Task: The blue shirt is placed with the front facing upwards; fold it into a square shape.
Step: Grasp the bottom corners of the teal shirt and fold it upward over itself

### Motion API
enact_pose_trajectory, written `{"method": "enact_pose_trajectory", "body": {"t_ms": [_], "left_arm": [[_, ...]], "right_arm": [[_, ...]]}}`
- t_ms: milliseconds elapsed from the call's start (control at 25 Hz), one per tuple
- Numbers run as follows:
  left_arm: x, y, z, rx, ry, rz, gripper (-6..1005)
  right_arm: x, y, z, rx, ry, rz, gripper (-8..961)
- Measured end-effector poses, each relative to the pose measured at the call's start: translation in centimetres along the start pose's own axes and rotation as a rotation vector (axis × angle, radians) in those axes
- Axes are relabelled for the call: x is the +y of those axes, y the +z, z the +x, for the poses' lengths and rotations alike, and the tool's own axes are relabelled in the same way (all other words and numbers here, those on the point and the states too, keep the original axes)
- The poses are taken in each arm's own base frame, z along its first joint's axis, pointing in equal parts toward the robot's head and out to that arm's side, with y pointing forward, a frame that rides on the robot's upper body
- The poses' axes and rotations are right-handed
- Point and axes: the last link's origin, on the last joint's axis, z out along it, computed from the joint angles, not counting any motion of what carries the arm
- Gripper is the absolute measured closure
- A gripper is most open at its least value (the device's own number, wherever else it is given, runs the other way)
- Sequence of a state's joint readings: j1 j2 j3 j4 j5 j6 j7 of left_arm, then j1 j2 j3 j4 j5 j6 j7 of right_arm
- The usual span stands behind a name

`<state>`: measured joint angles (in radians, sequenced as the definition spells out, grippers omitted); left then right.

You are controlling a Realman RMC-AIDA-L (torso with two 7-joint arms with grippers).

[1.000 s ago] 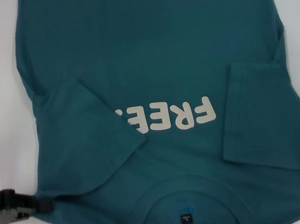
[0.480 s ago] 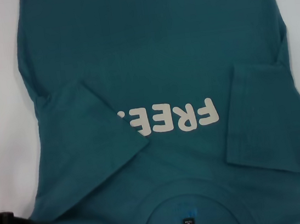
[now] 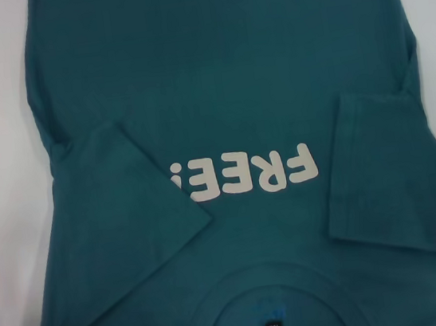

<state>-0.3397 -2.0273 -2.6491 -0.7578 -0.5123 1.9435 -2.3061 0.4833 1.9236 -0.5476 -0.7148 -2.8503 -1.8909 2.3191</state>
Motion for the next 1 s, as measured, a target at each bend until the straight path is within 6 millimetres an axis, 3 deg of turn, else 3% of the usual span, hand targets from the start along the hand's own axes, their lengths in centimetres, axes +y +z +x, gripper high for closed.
{"method": "enact_pose_trajectory", "body": {"t_ms": [200,440,720,1000], "left_arm": [[0.2,-0.1,0.2,0.000,0.007,-0.003,957],[2.0,0.0,2.2,-0.006,0.075,-0.041,957],[5.1,-0.9,6.9,0.003,0.120,-0.026,956],[7.6,-2.4,12.5,0.121,0.117,0.080,956]], "right_arm": [[0.1,0.1,0.0,0.001,-0.006,-0.008,922],[1.3,-0.9,-1.5,-0.043,-0.055,-0.040,922],[2.9,-4.0,-5.2,-0.174,-0.080,-0.051,922],[4.5,-7.3,-9.1,-0.331,-0.081,-0.018,921]]}}
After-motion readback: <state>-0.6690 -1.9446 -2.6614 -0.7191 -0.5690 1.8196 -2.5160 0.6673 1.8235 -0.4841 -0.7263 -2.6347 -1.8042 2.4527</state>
